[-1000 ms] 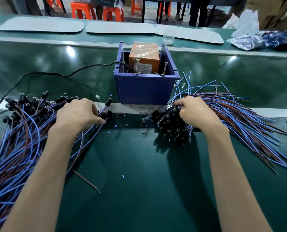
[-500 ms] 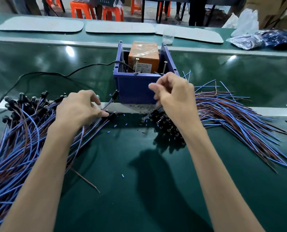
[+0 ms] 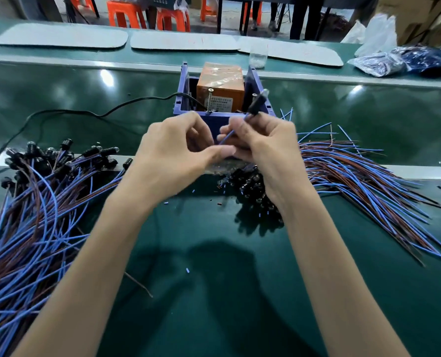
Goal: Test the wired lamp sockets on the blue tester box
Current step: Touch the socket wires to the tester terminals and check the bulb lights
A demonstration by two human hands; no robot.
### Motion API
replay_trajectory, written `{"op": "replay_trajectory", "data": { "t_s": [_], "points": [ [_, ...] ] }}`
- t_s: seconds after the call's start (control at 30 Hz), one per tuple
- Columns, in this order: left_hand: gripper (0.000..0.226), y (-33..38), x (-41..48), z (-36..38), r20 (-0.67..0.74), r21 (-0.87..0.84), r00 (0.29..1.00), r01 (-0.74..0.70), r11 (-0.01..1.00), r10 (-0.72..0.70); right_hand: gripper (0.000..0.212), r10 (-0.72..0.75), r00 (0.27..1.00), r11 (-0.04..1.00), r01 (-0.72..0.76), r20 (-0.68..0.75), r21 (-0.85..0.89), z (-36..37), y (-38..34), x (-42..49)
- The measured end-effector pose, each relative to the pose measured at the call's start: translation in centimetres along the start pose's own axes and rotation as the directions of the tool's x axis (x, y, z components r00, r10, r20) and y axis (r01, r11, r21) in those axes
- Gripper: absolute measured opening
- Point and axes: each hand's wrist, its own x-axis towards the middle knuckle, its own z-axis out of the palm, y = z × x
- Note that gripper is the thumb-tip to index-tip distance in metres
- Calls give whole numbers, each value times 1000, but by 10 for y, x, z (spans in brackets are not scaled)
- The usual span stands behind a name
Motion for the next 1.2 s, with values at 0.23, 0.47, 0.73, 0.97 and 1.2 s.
{"op": "replay_trajectory", "data": {
  "t_s": [0.23, 0.47, 0.73, 0.97, 1.2],
  "points": [
    [89, 17, 1, 22, 533, -454, 779, 593, 666, -331, 15, -128, 985, 989, 135, -114, 58, -13, -11, 2],
    [53, 5, 10, 18, 292, -956, 738, 207, -207, -609, 14, -114, 989, 993, 112, -92, -26, -32, -22, 4],
    [47, 16, 5, 23, 171, -957, 730, -37, -289, -661, 24, -6, 982, 997, 20, -189, 71, -33, -23, 10],
    [49, 21, -1, 26, 368, -921, 904, 323, -216, -218, 24, -40, 980, 976, 80, -195, 201, -32, -24, 12],
    [26, 24, -3, 40, 194, -877, 917, 321, 357, -349, 12, -30, 982, 999, 25, -186, -29, -40, -21, 7]
  ]
}}
